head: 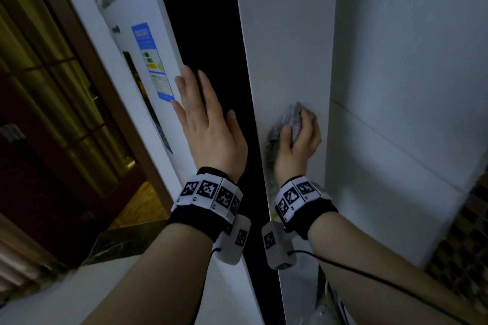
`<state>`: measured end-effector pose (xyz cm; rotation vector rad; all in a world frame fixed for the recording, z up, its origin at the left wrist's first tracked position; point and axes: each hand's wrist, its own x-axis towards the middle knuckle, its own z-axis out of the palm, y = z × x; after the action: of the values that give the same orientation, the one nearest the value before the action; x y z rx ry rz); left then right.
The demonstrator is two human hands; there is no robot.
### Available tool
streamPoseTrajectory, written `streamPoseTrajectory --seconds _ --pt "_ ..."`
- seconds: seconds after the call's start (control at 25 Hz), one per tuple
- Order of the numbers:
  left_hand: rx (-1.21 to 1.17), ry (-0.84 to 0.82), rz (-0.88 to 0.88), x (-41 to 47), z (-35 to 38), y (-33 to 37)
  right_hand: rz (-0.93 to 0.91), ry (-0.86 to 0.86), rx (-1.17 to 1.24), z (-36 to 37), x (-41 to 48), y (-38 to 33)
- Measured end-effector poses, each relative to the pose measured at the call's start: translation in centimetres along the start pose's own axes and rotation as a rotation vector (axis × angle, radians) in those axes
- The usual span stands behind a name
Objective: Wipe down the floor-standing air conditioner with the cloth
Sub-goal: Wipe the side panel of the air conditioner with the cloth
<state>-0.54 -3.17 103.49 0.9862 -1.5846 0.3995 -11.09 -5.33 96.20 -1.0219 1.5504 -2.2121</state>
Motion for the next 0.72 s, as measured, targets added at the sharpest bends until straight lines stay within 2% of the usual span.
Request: streamPoseTrajectory --seconds 0.2,0.36,0.52,0.72 --pt "-0.14 -0.02 0.0 0.0 -0.5 -0.6 0.061 0.022 0.001 -0.3 0.6 0.1" --pt "-0.179 -0.047 -0.02 -0.8 -1.0 -1.6 -0.017 -0.056 0.018 -0.1 -2.6 0.6" --pt "-0.215 -0.066 -0.03 -0.9 -1.3 -2.4 0.05 -0.037 0.013 -0.3 -1.2 0.3" --pt "-0.248 -0.107 -0.036 -1.4 -1.4 -3.1 -0.105 -0.11 0.011 0.0 -4.0 0.5"
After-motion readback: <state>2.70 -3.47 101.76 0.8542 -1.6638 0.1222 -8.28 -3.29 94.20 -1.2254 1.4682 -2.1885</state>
